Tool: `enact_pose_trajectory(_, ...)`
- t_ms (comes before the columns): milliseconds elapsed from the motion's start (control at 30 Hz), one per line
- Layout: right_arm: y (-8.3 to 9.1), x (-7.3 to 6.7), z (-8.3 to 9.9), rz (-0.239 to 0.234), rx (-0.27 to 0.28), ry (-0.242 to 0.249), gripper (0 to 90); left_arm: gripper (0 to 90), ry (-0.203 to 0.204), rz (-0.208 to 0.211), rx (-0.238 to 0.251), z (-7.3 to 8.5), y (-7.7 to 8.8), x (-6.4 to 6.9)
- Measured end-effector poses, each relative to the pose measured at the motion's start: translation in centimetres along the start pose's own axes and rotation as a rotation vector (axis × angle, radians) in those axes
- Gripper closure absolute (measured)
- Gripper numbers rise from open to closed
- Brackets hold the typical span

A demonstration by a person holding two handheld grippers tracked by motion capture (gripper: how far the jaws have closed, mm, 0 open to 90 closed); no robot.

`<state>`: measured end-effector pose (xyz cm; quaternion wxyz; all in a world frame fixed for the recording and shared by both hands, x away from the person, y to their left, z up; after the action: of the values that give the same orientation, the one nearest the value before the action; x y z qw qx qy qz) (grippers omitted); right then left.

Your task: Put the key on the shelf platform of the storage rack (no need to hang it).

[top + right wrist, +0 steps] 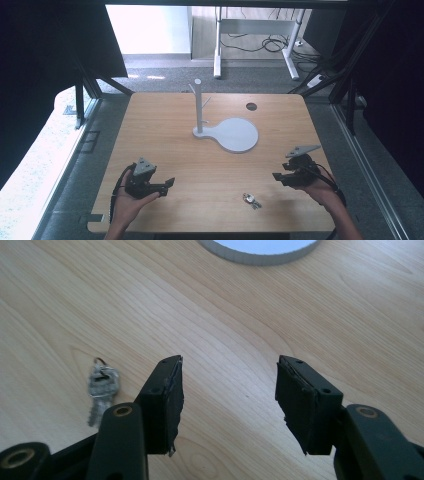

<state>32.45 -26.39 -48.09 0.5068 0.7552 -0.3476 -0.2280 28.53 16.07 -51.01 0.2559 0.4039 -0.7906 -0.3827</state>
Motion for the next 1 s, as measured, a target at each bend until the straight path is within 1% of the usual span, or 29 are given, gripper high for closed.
enact_pose_trajectory(67,0.3,-0.5,-0.6,-0.004,-0.017,0.007,45.5,20.5,0.0,0.0,0.0,0.0,0.0,0.0)
enact_pose_trajectory(133,0.3,-1.1,-1.2,-0.011,-0.038,0.026,45.8,20.5,0.001,0.0,-0.003,0.0,-0.1,0.0)
enact_pose_trajectory(167,0.3,-1.1,-1.2,-0.011,-0.038,0.026,45.8,20.5,0.001,0.0,-0.003,0.0,-0.1,0.0)
enact_pose_trajectory(200,0.2,-1.7,-1.9,-0.011,-0.064,0.048,45.9,20.5,-0.002,0.003,-0.005,0.0,-0.2,0.1)
enact_pose_trajectory(267,0.0,-2.3,-2.5,-0.012,-0.085,0.071,45.9,20.5,-0.004,0.006,-0.007,0.0,-0.2,0.2)
enact_pose_trajectory(433,-0.5,-3.9,-3.8,-0.039,-0.128,0.11,47.0,20.5,-0.008,0.012,-0.014,0.1,-0.6,0.3)
enact_pose_trajectory(533,-0.8,-4.7,-4.3,-0.049,-0.148,0.135,48.8,20.5,-0.005,0.013,-0.013,0.1,-0.6,0.1)
enact_pose_trajectory(633,-1.3,-5.8,-4.5,-0.062,-0.186,0.169,50.5,20.5,-0.003,0.009,-0.009,0.1,-0.3,-0.1)
enact_pose_trajectory(733,-1.9,-6.7,-4.4,-0.078,-0.215,0.192,52.8,20.5,0.002,0.012,-0.002,0.1,-0.2,-0.1)
enact_pose_trajectory(800,-2.3,-7.0,-4.2,-0.09,-0.229,0.201,54.0,20.4,0.007,0.014,-0.002,0.1,-0.2,0.0)
enact_pose_trajectory(967,-3.2,-7.6,-3.9,-0.112,-0.274,0.22,58.0,20.5,-0.001,0.02,-0.005,0.1,-0.2,0.1)
enact_pose_trajectory(1000,-3.2,-7.6,-3.9,-0.112,-0.274,0.22,58.0,20.5,-0.001,0.02,-0.005,0.1,-0.2,0.1)
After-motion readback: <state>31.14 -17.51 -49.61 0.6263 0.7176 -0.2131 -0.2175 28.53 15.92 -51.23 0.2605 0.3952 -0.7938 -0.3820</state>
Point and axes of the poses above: each handheld gripper's, and its own axes: y roughly backward along the jaws, z roughly out of its underside, x roughly to its right, the point moved 5 cm from there along -y, roughly forward along the jaws, and after that the axes turned 13 degrees about -x, right-handed, at the moved point
